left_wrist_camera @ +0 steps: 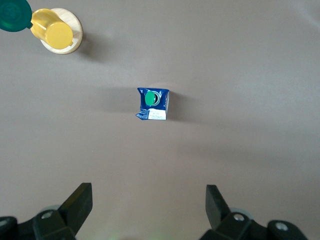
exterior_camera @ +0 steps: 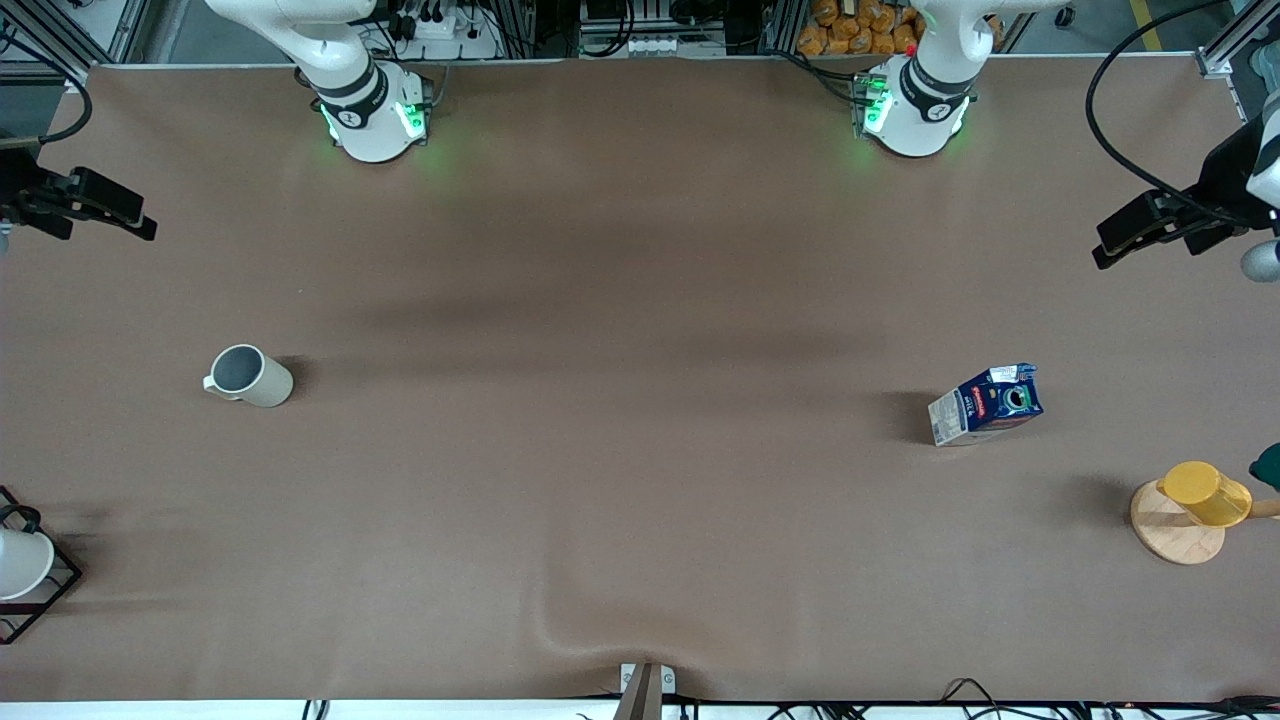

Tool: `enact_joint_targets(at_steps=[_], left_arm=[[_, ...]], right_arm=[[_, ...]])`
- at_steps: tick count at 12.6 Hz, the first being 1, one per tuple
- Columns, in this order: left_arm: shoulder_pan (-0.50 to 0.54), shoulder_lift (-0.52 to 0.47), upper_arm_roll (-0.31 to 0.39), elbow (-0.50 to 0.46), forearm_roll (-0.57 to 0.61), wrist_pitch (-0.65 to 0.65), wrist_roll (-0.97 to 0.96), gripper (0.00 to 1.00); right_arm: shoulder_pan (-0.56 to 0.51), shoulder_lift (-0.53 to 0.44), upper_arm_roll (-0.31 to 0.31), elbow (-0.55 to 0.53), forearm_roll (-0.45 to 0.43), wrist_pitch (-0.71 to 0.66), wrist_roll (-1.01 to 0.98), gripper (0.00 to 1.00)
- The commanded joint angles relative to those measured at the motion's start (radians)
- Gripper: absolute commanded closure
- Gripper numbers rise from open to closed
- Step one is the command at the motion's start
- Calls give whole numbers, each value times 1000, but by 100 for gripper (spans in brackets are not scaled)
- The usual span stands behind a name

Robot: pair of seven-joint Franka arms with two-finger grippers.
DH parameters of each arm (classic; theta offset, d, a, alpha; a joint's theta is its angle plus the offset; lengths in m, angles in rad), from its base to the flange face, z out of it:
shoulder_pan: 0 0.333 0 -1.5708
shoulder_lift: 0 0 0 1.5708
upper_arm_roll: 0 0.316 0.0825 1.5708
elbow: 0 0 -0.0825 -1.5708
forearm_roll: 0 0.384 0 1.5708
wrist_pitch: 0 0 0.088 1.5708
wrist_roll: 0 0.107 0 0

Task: Place milk next to cup
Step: 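Reach the left gripper down to the blue milk carton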

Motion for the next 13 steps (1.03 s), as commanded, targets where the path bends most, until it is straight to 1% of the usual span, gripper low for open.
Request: enact_joint_targets(at_steps=[1,3,5,6,8,12,13], left_arm=[[-5,4,5,8,-18,-7,17,0],[-2,7,5,10,-15,-5,17,0],[-7,56,3,6,-5,9,14,0],[-6,87,2,-4,-5,41,14,0],[-4,142,2,-35,-7,131,14,0],[5,187,2,-157,-7,337,13,0],[5,187,2,-208,-7,399,8,0]], right_arm=[[-10,5,7,16,4,-10,-14,0],[-10,5,7,17,2,-12,-14,0],[-12,4,5,17,2,-15,-14,0],[-10,4,5,16,2,-15,-14,0],[-12,5,7,14,2,-13,-13,0],[-15,11,4,-12,2,-10,-14,0],[-27,16,5,-24,2,-6,-14,0]])
